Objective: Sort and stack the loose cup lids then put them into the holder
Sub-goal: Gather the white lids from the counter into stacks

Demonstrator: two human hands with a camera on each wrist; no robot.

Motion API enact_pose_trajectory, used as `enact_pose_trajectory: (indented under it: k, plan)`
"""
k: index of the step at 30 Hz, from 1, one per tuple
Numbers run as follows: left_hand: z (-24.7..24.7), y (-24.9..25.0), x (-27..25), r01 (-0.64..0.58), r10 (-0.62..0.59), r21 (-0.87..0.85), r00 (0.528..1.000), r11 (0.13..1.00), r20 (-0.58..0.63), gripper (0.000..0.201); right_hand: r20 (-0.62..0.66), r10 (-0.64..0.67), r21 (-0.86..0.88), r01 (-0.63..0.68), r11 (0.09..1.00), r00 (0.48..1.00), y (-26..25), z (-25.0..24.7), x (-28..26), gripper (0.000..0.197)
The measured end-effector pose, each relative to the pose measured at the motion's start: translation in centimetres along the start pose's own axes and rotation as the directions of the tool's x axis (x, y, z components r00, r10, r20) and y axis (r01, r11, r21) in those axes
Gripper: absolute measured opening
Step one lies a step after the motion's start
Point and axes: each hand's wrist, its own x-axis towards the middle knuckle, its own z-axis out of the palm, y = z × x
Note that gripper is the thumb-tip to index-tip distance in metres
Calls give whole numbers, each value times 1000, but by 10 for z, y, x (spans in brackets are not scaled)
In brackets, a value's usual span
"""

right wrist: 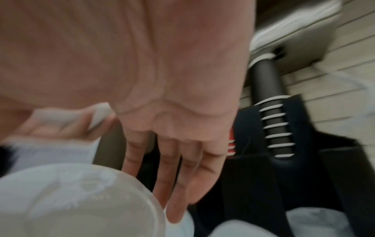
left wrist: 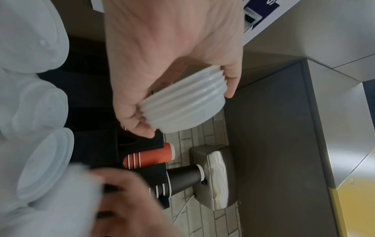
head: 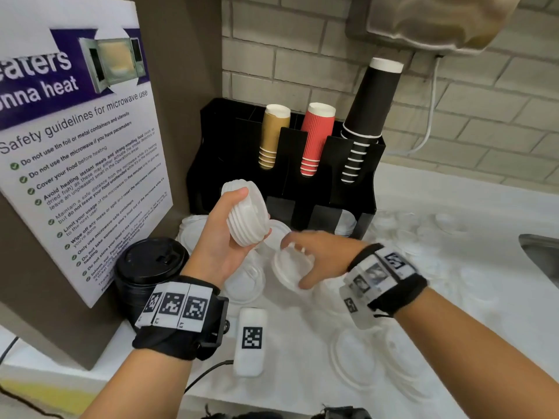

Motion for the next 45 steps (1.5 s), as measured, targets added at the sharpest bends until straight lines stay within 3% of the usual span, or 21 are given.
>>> enact_pose_trajectory:
  k: [3,5,7,9,12,15,24,31,33,35,37,39,41,45]
  plan:
    - [-2,-2,0,1,-2,-24,1000,1000,-17,37,-235,14,347,71,935,972,11,-22,-26,67]
    - [1,-6,-1,12,-12,-19,1000,1000,-11,30,-384,67,580,184,793,921,8,-24,-42,66]
    - [5,-11,-2,22,-22,30,1000,999,-1,38,-474,98,716,318,621,875,-1,-17,-50,66]
    - [9,-17,-2,21,-22,76,1000,997,7,54,-520,110,747,389,540,847,-14,-5,-52,64]
    - [13,-23,-4,27,-31,118,999,993,28,69,-577,130,697,403,593,806,-28,11,-48,63]
    - [15,-25,-5,41,-49,146,998,988,51,71,-608,151,663,395,636,779,-32,16,-46,63]
    - [14,-25,-9,42,-66,194,991,980,117,64,-576,56,634,402,661,816,-31,9,-44,70]
    - [16,-22,-7,36,-47,167,997,985,62,68,-580,36,623,414,664,814,-33,5,-36,71]
    - [15,-18,-5,-4,2,120,1000,993,20,68,-569,120,672,376,638,813,-28,-1,-30,58]
    - [13,-11,-1,-60,61,57,998,997,-25,67,-574,174,637,303,709,800,-19,-7,-19,31]
    - [11,-3,1,-104,105,21,993,994,-52,71,-461,59,395,145,907,886,-11,-10,-4,23]
    - [10,3,2,-129,129,14,990,992,-57,74,-158,30,77,-18,997,987,-11,-1,13,34]
    - [9,6,2,-133,134,23,990,991,-49,75,7,107,-88,-106,990,994,-15,10,25,43]
    - [7,7,1,-125,128,59,991,990,-39,74,48,121,-126,-114,985,991,-22,19,33,49]
